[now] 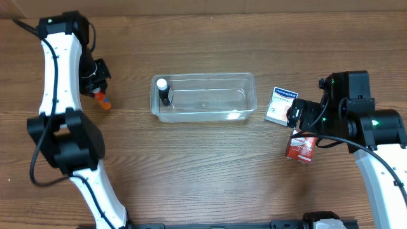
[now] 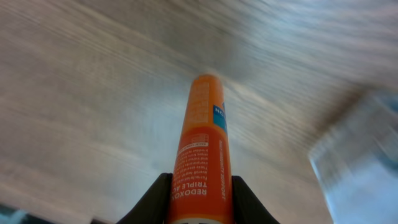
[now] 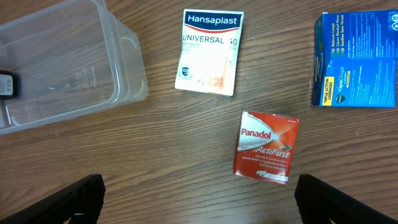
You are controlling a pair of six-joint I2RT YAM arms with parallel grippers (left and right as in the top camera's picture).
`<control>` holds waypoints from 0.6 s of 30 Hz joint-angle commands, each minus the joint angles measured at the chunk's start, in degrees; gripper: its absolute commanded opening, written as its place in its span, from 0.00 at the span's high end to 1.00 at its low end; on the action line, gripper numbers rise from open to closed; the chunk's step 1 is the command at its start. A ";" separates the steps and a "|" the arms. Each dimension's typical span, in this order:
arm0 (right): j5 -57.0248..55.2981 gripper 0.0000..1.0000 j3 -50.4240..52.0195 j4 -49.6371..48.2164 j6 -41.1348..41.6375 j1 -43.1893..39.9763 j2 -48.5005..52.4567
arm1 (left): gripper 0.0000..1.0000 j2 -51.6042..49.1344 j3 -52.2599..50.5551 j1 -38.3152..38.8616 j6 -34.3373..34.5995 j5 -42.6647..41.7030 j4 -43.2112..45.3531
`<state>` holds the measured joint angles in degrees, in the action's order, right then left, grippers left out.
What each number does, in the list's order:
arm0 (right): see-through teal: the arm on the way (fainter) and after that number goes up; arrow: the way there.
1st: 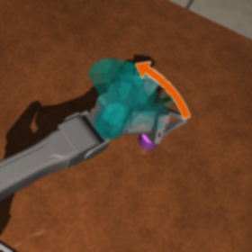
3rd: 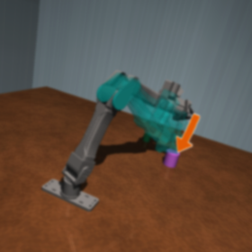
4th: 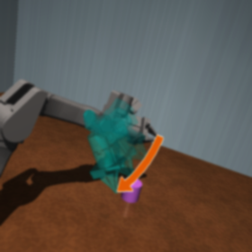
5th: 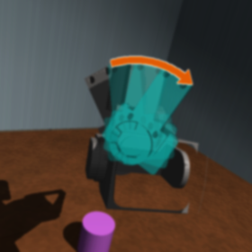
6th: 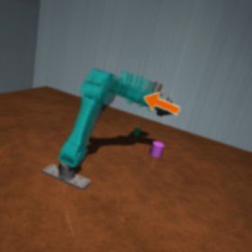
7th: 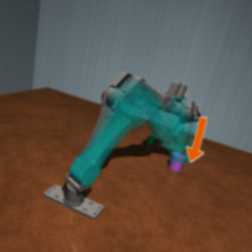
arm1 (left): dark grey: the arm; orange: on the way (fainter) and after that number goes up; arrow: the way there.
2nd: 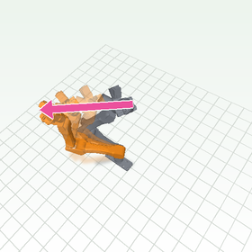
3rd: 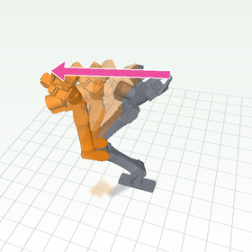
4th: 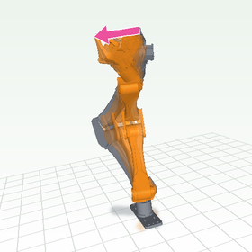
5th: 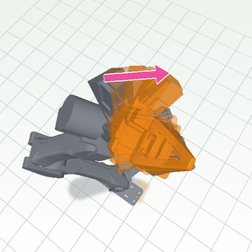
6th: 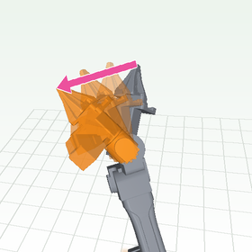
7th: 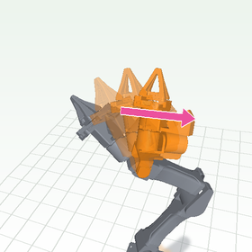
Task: Pack container
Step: 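Place the orange tube upright in the container beside the bottle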
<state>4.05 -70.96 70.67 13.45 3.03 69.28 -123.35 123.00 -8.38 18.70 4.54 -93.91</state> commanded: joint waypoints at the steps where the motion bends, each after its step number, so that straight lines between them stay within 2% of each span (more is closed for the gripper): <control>1: -0.50 0.00 -1.75 0.11 -0.11 -0.22 -0.02 | 0.91 15.45 0.48 6.34 2.08 -0.11 -2.91; 6: -0.50 0.00 -1.75 0.20 -0.11 -0.22 -0.02 | 0.93 26.14 0.46 17.31 2.82 0.07 -2.91; 9: -0.50 0.00 -1.75 0.24 -0.11 -0.22 -0.02 | 0.96 27.06 -0.96 22.18 3.65 0.09 -2.91; 12: -0.50 0.00 -1.75 0.57 -0.11 -0.22 -0.02 | 0.96 27.04 -8.52 24.79 6.08 1.68 -2.14; 18: -0.26 0.00 -1.75 0.59 -0.11 -0.22 -0.02 | 0.96 26.82 -22.71 24.92 2.86 1.79 11.56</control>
<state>4.05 -70.98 71.57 13.45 3.03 69.28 -96.88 104.40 16.43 22.55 5.32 -87.02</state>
